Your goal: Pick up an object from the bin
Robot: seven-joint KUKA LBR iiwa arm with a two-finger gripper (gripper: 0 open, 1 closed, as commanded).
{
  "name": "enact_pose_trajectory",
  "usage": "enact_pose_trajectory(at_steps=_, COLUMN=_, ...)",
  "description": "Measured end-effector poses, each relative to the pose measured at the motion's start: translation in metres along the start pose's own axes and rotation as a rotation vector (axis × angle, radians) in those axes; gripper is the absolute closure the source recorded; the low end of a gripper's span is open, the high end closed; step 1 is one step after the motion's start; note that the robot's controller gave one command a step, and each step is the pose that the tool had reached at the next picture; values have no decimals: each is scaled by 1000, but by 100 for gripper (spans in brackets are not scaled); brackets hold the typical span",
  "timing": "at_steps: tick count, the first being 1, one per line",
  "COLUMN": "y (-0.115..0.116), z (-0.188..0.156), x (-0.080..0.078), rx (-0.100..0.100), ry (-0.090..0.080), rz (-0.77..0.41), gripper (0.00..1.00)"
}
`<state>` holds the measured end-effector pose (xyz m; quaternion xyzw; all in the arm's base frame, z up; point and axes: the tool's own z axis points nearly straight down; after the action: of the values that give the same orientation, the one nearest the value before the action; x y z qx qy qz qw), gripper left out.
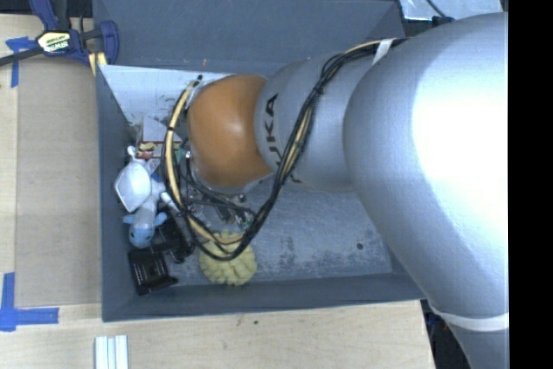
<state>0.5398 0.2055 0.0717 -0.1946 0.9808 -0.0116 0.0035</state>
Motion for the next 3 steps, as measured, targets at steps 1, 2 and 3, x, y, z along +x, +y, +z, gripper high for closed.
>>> enact_pose_trajectory(at_steps=1, y=0, z=-4, x=-3, rx=6, ry=-2, rz=-86, gripper=100)
enact_pose_trajectory(at_steps=2, y=-7, z=-12, x=-2, rx=8, ry=-2, rz=-38, gripper=100)
enact_pose_trajectory(at_steps=3, y=-11, z=-18, x=-1, rx=10, ry=-6, rz=-45, gripper=100)
